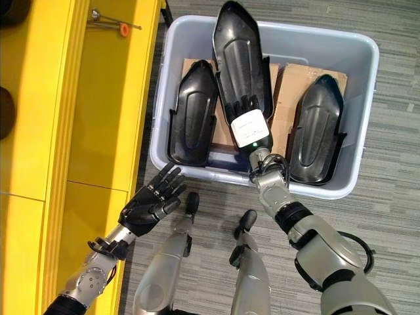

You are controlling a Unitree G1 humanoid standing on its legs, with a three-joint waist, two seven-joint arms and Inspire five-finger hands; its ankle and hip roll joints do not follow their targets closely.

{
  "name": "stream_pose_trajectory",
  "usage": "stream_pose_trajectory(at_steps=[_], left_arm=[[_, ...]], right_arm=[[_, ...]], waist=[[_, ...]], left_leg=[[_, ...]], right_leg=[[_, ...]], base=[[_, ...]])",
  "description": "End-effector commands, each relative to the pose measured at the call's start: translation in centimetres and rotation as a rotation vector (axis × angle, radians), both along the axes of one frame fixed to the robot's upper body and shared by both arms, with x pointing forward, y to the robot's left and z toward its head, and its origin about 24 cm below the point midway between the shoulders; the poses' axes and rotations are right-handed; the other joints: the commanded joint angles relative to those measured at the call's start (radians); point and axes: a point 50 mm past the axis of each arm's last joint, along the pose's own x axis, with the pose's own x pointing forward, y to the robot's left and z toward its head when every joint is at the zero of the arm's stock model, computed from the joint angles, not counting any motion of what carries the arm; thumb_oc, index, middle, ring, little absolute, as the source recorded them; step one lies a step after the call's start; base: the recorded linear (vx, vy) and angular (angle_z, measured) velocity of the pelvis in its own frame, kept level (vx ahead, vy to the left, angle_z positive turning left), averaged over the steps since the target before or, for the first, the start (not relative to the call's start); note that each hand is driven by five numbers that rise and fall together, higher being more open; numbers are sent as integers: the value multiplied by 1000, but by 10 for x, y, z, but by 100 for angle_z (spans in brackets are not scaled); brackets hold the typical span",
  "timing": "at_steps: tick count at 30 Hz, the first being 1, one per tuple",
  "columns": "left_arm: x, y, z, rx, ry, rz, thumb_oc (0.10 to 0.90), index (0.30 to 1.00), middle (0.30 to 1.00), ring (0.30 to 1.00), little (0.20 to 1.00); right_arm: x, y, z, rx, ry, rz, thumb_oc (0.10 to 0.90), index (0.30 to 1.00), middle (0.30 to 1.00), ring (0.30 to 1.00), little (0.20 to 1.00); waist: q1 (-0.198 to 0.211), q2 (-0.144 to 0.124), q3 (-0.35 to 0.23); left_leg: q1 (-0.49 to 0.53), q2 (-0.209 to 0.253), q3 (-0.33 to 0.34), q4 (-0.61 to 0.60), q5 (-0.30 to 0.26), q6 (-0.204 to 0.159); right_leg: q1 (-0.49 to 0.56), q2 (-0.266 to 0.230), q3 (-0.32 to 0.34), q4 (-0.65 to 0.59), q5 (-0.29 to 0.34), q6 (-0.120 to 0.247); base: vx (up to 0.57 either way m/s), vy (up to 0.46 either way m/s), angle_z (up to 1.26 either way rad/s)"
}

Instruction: Move parts from the plastic box to the shelf.

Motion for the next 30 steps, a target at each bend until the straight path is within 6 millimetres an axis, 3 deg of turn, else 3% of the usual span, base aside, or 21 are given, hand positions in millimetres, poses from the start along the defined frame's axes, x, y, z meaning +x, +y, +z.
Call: stream_pose_trajectory(at_steps=[1, 4, 5, 6, 7, 13, 20, 23, 26, 27, 28, 30], left_arm=[[-9, -9, 21, -16, -138, -102, 900, 1000, 1000, 1000, 1000], [-8, -10, 22, -9, -138, -115, 900, 1000, 1000, 1000, 1000], [-8, -11, 22, -8, -138, -117, 900, 1000, 1000, 1000, 1000], [-7, -12, 23, -9, -139, -118, 900, 1000, 1000, 1000, 1000], [-7, -12, 23, -9, -139, -117, 900, 1000, 1000, 1000, 1000], [-6, -19, 25, -12, -152, -135, 900, 1000, 1000, 1000, 1000], [-4, -21, 28, -13, -175, -134, 900, 1000, 1000, 1000, 1000], [-6, -22, 27, -12, -168, -133, 900, 1000, 1000, 1000, 1000], [-5, -23, 28, -20, -177, -134, 900, 1000, 1000, 1000, 1000], [-3, -22, 31, -19, -197, -135, 900, 1000, 1000, 1000, 1000], [-6, -21, 29, -18, -188, -138, 900, 1000, 1000, 1000, 1000], [-3, -17, 32, -24, -207, -138, 900, 1000, 1000, 1000, 1000]], right_arm=[[10, -6, 54, -34, -192, -55, 900, 1000, 1000, 1000, 1000], [13, -25, 50, 9, -199, -152, 900, 1000, 1000, 1000, 1000], [14, -28, 48, 23, -185, -160, 792, 849, 849, 849, 849], [16, -31, 47, 55, -162, -165, 641, 638, 638, 638, 638], [17, -32, 46, 70, -145, -179, 400, 300, 300, 300, 300], [19, -53, 36, 112, -115, -267, 400, 300, 300, 300, 300], [16, -70, 27, 204, -79, -329, 400, 300, 300, 300, 300], [13, -74, 20, 216, -64, -346, 400, 300, 300, 300, 300], [12, -76, 16, 189, -74, -292, 400, 300, 300, 300, 300], [13, -75, 20, 172, -95, -270, 400, 300, 300, 300, 300], [11, -75, 15, 161, -89, -251, 400, 300, 300, 300, 300], [12, -69, 20, 112, -115, -182, 400, 300, 300, 300, 300]], waist=[[14, 17, -25], [21, 26, -25], [23, 29, -25], [26, 31, -25], [27, 33, -25], [43, 64, -25], [48, 74, -25], [44, 71, -25], [39, 77, -25], [38, 79, -25], [34, 73, -25], [28, 69, -25]], left_leg=[[-43, -26, -8, 30, -33, 45], [-65, -30, -14, 39, -31, 46], [-71, -32, -16, 39, -31, 45], [-76, -33, -17, 40, -30, 46], [-81, -34, -17, 40, -29, 46], [-144, -50, -24, 52, -22, 51], [-200, -58, -29, 65, -15, 54], [-178, -61, -25, 64, -38, 50], [-175, -63, -26, 74, -44, 51], [-193, -58, -27, 76, -24, 56], [-155, -60, -24, 70, -47, 53], [-145, -50, -20, 67, -31, 55]], right_leg=[[24, -11, 1, 111, -111, 32], [4, -12, -3, 125, -112, 31], [-1, -12, -6, 128, -113, 31], [-7, -12, -8, 129, -113, 31], [-11, -13, -9, 130, -112, 31], [-81, -20, -23, 176, -123, 28], [-144, -19, -34, 212, -130, 29], [-130, -22, -23, 221, -154, 37], [-129, -22, -23, 222, -154, 35], [-141, -19, -32, 208, -128, 27], [-111, -22, -21, 209, -150, 36], [-95, -14, -25, 181, -125, 26]], base=[[0, 0, 0], [-3, -14, 2], [-8, -17, 3], [-10, -18, 5], [-15, -17, 6], [-9, 2, -1], [-27, -14, 0], [-1, -23, 9], [-78, -2, -12], [-63, -25, -40], [-126, -10, 9], [-88, -15, 47]])
